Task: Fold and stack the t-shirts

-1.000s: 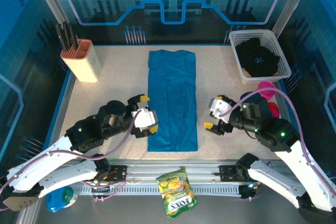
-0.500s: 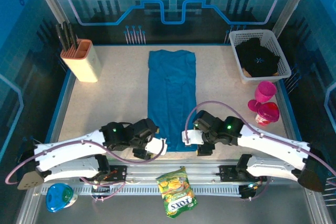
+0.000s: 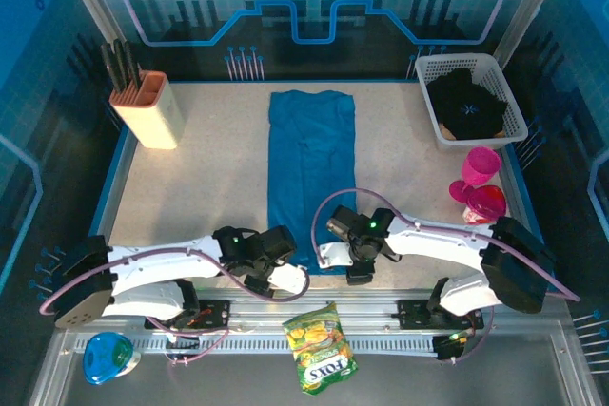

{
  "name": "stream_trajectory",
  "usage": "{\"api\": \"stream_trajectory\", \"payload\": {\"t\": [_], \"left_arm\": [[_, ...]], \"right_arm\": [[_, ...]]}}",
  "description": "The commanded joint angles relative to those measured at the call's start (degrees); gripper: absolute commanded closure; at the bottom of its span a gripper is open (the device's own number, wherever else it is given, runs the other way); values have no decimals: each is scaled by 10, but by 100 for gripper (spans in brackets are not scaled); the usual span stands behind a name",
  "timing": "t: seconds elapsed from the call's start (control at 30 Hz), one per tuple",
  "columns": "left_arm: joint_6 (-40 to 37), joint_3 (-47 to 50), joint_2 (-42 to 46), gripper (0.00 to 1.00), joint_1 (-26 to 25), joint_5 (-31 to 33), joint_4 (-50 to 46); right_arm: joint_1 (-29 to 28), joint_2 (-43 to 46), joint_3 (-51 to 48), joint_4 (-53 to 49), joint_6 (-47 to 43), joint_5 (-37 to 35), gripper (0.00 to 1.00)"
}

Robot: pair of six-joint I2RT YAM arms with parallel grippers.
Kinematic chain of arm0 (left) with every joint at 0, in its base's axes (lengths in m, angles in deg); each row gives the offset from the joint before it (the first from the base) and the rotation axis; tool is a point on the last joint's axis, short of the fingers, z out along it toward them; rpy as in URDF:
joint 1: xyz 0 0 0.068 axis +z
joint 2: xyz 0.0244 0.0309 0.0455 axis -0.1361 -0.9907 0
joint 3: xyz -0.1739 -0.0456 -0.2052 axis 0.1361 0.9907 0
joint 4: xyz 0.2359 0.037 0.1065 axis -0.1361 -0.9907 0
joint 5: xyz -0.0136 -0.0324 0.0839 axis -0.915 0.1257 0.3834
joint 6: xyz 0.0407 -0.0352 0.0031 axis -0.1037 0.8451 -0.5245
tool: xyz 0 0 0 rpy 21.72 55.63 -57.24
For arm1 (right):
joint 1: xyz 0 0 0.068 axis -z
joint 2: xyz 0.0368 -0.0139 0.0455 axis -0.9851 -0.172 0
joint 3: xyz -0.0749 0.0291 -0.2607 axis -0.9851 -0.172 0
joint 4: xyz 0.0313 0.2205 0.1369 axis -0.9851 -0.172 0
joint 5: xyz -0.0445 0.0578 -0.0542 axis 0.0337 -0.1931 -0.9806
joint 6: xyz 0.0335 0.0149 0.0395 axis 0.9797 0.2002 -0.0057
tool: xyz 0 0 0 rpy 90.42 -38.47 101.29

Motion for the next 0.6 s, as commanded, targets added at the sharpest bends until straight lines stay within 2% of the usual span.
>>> {"api": "stream_trajectory", "payload": {"t": [0.0,0.2,0.57], "left_arm": [[-21,9,-26,21,11,-23,36],[-39,7,-58,23,52,-27,63],[-62,-14,-165,40,87,5,88]], "right_arm": [[-5,-18,2,0,-6,11,38],[-4,-51,1,9,-6,5,45],[3,-78,6,23,-7,4,54]]}}
